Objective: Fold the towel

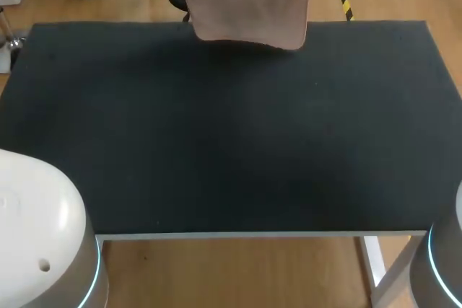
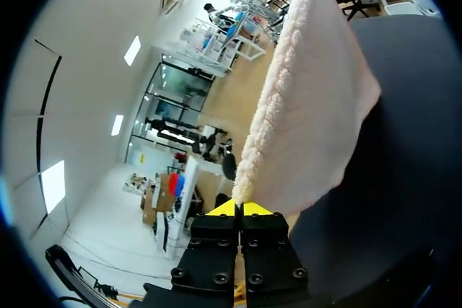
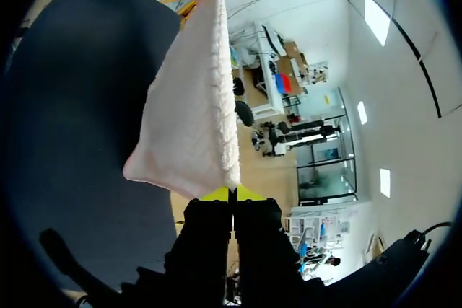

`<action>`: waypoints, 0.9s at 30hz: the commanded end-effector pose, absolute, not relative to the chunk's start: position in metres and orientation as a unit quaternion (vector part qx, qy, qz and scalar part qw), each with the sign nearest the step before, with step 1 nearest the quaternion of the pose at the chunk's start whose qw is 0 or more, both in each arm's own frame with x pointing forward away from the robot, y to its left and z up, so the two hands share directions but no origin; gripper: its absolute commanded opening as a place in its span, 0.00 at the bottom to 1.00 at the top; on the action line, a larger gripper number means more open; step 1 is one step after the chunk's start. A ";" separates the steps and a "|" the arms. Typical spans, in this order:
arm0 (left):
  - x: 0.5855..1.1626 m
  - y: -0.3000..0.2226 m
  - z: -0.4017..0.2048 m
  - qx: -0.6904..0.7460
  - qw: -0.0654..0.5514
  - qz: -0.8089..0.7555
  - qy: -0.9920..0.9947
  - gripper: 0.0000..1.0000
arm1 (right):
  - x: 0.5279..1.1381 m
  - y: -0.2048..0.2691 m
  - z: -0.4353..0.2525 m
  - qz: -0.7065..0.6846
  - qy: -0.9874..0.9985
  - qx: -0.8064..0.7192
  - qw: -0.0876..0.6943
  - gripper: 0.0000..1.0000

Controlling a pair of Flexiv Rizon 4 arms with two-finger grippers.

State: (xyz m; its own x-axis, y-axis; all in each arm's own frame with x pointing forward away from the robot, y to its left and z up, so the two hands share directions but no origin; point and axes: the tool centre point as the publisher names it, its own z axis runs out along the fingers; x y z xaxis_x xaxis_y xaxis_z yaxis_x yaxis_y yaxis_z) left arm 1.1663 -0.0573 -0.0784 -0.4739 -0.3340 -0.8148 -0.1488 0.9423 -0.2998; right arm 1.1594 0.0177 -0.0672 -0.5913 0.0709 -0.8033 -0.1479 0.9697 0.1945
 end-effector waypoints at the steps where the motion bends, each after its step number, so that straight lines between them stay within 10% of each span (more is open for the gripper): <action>1: 1.129 -0.054 -0.095 -0.138 0.476 -0.096 0.864 0.00 | 1.134 0.014 -0.083 0.122 0.895 -0.033 0.429 0.00; 27: 0.981 -0.047 -0.159 -0.178 0.364 -0.094 0.909 0.00 | 1.002 0.025 -0.157 0.124 0.943 -0.070 0.301 0.00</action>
